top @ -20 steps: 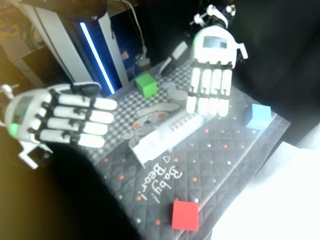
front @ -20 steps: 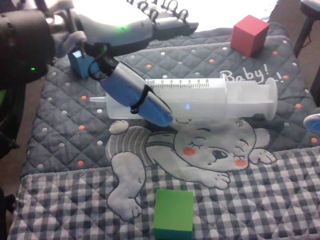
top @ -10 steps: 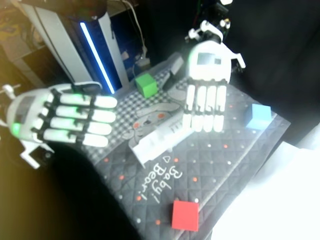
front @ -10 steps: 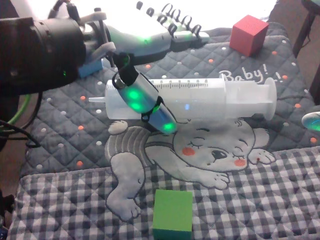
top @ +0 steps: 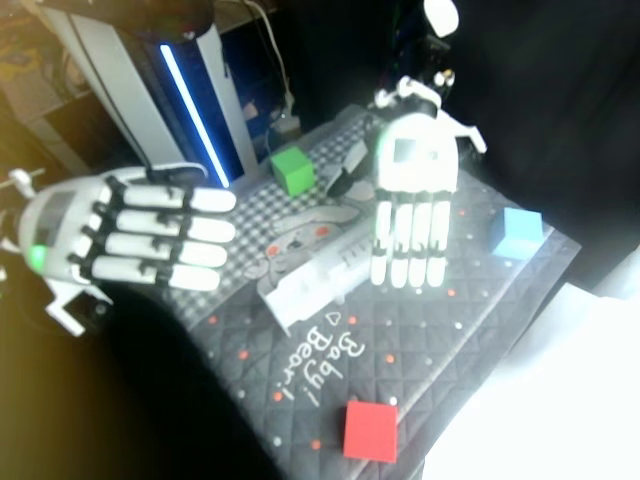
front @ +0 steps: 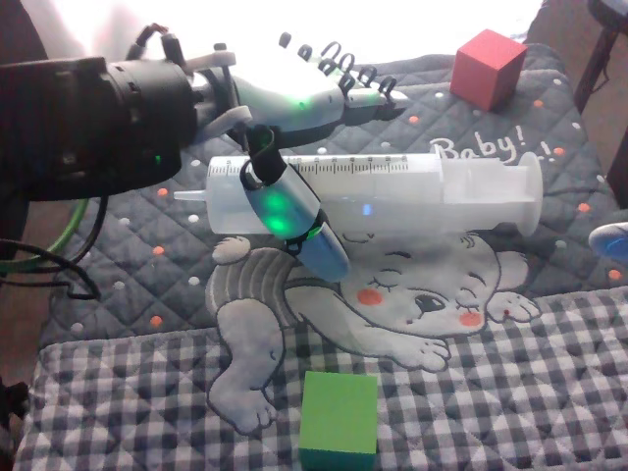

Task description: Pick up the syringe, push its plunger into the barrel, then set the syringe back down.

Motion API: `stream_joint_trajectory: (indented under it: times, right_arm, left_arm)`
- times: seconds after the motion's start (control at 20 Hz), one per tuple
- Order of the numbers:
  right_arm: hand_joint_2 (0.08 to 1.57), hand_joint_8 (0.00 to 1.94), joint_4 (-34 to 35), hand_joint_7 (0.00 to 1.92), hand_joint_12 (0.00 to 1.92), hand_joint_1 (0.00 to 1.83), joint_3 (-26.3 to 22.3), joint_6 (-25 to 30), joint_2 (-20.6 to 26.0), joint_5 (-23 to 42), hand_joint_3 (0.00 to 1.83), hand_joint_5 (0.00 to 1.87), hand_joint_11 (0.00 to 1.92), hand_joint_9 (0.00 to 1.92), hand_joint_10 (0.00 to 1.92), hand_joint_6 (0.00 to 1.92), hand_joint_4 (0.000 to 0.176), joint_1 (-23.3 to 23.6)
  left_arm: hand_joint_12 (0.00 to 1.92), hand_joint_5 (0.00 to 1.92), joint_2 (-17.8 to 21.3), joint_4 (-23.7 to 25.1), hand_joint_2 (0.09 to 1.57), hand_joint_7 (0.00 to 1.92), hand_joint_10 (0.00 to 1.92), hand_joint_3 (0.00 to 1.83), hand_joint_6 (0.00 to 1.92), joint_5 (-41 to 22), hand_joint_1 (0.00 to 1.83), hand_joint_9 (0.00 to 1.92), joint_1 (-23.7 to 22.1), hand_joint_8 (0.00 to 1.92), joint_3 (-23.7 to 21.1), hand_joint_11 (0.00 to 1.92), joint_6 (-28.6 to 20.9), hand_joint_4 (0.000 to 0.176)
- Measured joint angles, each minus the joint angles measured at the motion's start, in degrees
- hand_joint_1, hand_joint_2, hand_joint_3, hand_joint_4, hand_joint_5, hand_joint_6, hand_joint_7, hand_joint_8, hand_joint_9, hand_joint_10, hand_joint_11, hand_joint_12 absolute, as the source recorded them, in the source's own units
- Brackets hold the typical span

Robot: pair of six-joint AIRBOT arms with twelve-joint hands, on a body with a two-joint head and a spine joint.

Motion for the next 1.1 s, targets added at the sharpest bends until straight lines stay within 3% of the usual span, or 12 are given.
stream_joint_trajectory:
  times: [0.35,0.9,1.1]
  right_arm:
    - [0.82,0.0,-0.22,0.15,0.27,0.39,0.04,0.0,-0.26,0.02,0.0,0.09,0.09,0.18,0.01,0.01,0.0,0.37]
    - [0.81,0.0,-0.33,0.17,0.3,0.39,0.04,0.02,-0.26,-0.02,0.0,0.1,0.1,0.19,0.0,0.0,0.0,0.37]
    - [0.86,0.0,-0.35,0.15,0.31,0.38,0.04,0.04,-0.26,0.02,0.01,0.09,0.09,0.16,0.0,0.0,0.0,0.37]
  left_arm:
    - [0.04,0.04,-1.75,-0.07,0.64,0.16,0.0,0.01,0.0,1.44,0.38,0.17,0.9,0.0,1.7,0.09,0.0,0.0]
    - [0.07,0.07,-4.11,-0.26,0.64,0.17,0.0,0.0,0.0,3.13,0.43,0.19,2.58,0.0,3.67,0.13,0.02,0.0]
    - [0.13,0.11,-4.26,-0.63,0.73,0.2,0.01,0.01,0.0,3.17,0.43,0.24,2.97,0.0,3.96,0.22,0.0,0.0]
